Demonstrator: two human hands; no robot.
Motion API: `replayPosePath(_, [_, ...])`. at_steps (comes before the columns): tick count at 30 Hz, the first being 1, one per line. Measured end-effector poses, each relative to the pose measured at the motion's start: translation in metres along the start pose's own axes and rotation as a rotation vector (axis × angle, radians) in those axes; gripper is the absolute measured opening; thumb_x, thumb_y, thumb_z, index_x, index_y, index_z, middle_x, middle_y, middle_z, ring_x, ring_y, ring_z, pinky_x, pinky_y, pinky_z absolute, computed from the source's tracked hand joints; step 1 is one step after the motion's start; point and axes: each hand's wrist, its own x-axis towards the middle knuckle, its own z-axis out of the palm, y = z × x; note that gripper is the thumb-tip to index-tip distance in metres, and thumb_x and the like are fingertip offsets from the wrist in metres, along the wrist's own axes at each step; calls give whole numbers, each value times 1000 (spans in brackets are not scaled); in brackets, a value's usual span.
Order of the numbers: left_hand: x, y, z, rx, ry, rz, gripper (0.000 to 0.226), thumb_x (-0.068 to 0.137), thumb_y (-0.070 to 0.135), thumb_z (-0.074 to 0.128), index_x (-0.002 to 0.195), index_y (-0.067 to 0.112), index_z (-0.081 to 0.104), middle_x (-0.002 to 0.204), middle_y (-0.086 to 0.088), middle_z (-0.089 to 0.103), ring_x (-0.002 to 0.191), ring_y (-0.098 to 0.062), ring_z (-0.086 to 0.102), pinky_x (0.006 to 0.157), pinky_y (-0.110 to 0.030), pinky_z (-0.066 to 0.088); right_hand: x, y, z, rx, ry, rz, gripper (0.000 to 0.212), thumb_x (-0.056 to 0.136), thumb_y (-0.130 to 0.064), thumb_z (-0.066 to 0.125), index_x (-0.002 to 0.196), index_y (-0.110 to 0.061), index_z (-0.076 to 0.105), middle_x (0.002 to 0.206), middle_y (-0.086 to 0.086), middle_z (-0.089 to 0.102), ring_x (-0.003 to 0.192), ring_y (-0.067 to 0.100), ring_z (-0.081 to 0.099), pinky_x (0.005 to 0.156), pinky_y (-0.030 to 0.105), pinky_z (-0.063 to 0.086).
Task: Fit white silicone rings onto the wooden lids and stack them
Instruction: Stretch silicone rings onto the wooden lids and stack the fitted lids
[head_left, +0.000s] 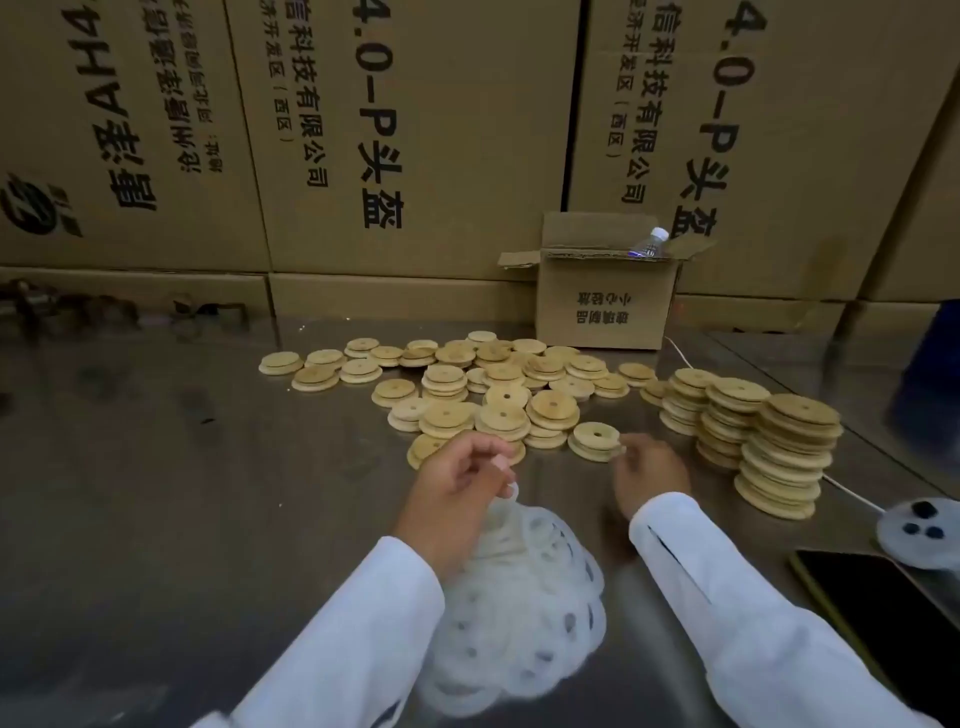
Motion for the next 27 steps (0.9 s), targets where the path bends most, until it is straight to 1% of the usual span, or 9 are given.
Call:
replayPosePath(5, [19,-25,-11,8,4,-32,15,89,4,52,86,14,63,69,2,63,63,-4,59,60,-10,44,25,-1,16,-315,6,95,51,91,-49,38,123,-12,53,130,13,49,122,33,40,98,41,34])
replayPosePath(9, [27,-37,-22,21,11,-52,15,88,5,54,85,15,64,71,1,64,65,-6,60,65,-12,47,37,-4,23,-433,-26,128,62,84,-61,42,126,-15,50,136,11,42,127,31,32,101,42,29])
replayPosePath(11, [27,-40,-22,31,6,-67,15,88,5,54,85,16,64,72,1,63,68,-8,60,66,-12,48,39,-4,22,-310,-26,153,61,78,-61,55,121,-18,52,130,9,47,124,30,37,101,42,30])
replayPosePath(13, [26,-40,-20,44,-3,-69,15,88,6,54,84,17,64,73,0,63,73,-13,61,68,-14,48,37,-4,19,-83,-5,156,53,70,-53,70,107,-23,48,113,4,56,106,27,49,95,40,37])
replayPosePath(15, [26,-40,-19,50,-2,-63,15,88,6,55,83,18,64,74,-1,63,77,-16,61,70,-16,48,29,-8,16,138,-28,126,52,67,-38,78,101,-28,41,102,1,59,85,20,53,73,31,44])
replayPosePath(17, [26,-39,-21,49,8,-59,15,88,7,55,84,18,64,76,-1,63,77,-17,61,71,-19,49,18,-15,15,266,-46,58,53,66,-24,81,101,-30,41,103,-1,59,80,15,53,57,22,39])
replayPosePath(21, [26,-35,-22,10,46,-79,8,87,19,60,92,24,62,89,-3,64,88,-19,62,76,-25,48,-16,-40,7,523,-129,-156,49,65,-11,81,95,-32,48,90,-11,65,79,5,62,61,14,44])
replayPosePath(25, [25,-28,-22,-97,-6,-65,46,68,42,63,110,23,60,100,2,67,92,-11,65,71,-14,49,-48,-62,4,728,-390,-280,45,64,1,79,93,-22,52,77,-6,71,69,6,66,64,19,54])
replayPosePath(27, [23,-23,-22,-168,-34,-41,43,66,39,64,104,18,65,94,2,72,87,-10,67,69,-16,51,-55,-69,7,717,-482,-283,42,65,3,77,92,-18,53,78,-3,70,67,8,65,66,22,54])
